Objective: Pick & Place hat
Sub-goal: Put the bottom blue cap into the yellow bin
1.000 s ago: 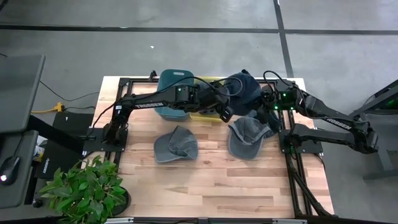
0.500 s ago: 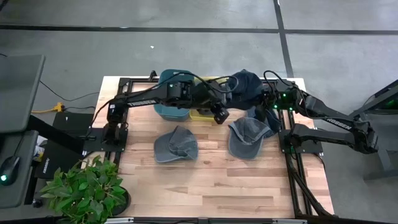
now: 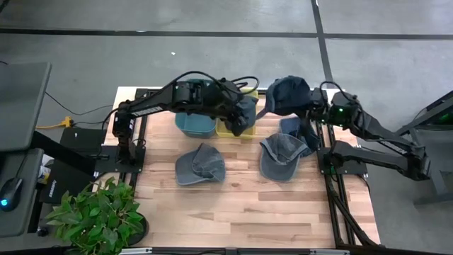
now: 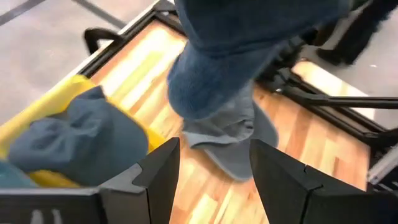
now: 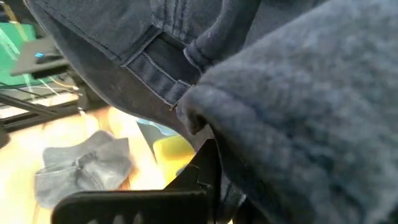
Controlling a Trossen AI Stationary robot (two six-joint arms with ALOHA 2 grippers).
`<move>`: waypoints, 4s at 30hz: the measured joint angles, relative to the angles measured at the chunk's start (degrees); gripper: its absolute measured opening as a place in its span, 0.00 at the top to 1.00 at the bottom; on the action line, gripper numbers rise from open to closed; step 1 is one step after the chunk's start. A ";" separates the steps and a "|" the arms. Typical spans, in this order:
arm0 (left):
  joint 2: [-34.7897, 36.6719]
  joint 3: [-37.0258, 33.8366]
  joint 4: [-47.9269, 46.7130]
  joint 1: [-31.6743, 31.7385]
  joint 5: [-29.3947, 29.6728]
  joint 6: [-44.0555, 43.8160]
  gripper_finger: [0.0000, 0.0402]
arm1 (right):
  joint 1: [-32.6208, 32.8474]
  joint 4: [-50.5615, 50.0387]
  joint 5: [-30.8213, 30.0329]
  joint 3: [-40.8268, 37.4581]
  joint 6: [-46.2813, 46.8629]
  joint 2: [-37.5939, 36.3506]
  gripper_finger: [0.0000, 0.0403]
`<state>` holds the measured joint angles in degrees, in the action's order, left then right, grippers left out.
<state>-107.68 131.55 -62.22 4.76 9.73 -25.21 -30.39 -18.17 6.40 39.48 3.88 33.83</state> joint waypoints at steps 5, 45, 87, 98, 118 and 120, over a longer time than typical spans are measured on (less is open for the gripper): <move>-0.90 -0.08 3.01 3.19 -7.04 0.95 0.52 | 0.00 0.01 0.00 0.00 -2.01 -2.72 0.99; -1.27 -0.09 37.46 9.87 -47.91 -23.50 0.53 | -0.02 24.11 34.62 17.60 -27.29 6.37 0.99; -1.27 -0.09 40.18 10.59 -45.42 -29.31 0.53 | -1.71 11.65 30.43 30.34 -39.95 14.24 0.99; -1.27 -0.11 39.94 10.61 -44.80 -28.29 0.56 | -3.89 13.80 33.14 30.34 -38.64 18.57 0.99; -1.27 -0.09 41.66 10.67 -42.57 -21.36 0.98 | -5.25 12.27 24.33 30.10 -30.85 17.63 0.86; -1.27 -0.09 41.62 10.83 -41.82 -21.03 0.98 | -5.23 12.13 18.79 30.08 -27.28 17.42 0.79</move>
<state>-108.95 131.46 -20.60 15.59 -32.08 -46.24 -35.62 -6.04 25.19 69.56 -23.41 51.25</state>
